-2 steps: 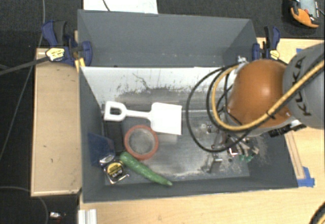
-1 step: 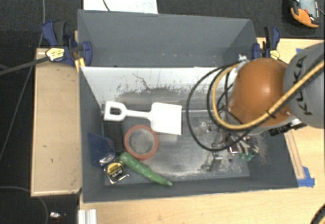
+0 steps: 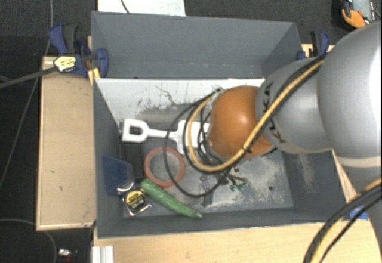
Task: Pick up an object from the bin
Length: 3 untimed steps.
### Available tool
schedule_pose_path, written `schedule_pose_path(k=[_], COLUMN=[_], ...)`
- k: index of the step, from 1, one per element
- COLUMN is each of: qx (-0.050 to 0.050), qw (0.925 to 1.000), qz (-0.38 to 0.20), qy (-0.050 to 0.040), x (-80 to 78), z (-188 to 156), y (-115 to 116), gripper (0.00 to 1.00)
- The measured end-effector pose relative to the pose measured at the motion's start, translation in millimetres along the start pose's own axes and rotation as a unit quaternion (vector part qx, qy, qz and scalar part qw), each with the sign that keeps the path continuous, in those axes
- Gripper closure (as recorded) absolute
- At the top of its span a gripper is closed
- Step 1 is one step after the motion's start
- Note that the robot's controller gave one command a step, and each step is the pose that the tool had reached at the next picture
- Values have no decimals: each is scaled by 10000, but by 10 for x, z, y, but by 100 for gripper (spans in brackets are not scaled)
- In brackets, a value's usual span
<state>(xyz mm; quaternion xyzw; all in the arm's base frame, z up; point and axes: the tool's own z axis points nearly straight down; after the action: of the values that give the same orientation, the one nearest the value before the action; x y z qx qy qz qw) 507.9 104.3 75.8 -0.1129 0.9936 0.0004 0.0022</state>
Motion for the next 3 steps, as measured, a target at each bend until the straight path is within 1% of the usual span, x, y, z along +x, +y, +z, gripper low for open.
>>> schedule_pose_path(k=[1, 2, 3], qx=[14, -9, 26], qw=[9848, 9827, 9554], qz=[-1736, -1849, -2951], qy=[-51, 39, -63], x=[-366, -289, -580], z=[-774, -237, 61], y=[114, 447, 525], gripper=[0, 0, 0])
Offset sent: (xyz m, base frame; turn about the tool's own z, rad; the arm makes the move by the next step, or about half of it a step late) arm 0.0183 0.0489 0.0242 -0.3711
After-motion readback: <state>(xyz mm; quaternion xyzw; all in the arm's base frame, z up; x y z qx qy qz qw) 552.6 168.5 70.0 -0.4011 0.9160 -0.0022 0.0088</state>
